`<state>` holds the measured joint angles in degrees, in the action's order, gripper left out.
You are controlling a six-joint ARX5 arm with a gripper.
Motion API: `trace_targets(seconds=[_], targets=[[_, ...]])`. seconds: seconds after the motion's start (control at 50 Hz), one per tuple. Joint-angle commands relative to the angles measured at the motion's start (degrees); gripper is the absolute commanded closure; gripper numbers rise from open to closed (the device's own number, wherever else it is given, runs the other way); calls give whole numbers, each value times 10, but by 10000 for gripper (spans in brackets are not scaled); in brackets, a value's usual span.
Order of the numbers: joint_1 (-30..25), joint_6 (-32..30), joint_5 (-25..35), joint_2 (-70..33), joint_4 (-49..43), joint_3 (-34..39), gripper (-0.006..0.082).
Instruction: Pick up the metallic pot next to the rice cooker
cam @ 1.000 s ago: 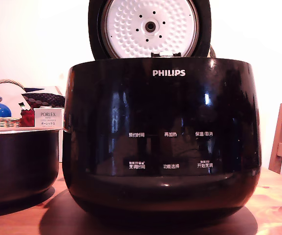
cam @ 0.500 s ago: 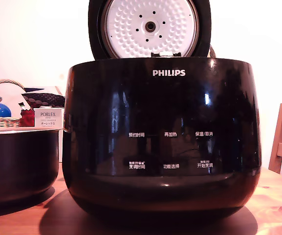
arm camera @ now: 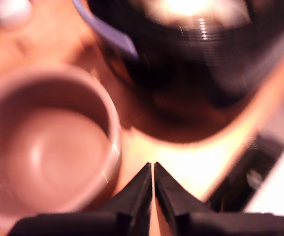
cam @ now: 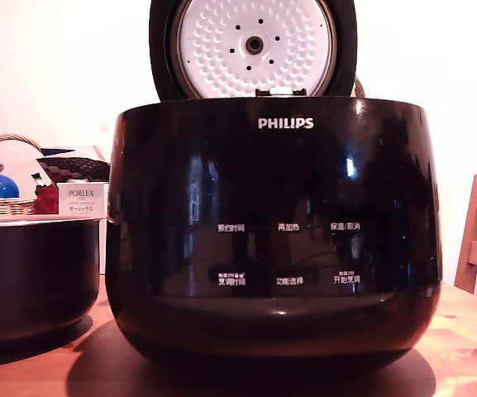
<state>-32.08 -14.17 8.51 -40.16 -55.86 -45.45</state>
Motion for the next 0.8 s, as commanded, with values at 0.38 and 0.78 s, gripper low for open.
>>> trace_targets(seconds=[0.38, 0.78], targets=[[3, -183, -40, -138, 35, -4, 296], [25, -200, -81, -269, 104, -4, 261]])
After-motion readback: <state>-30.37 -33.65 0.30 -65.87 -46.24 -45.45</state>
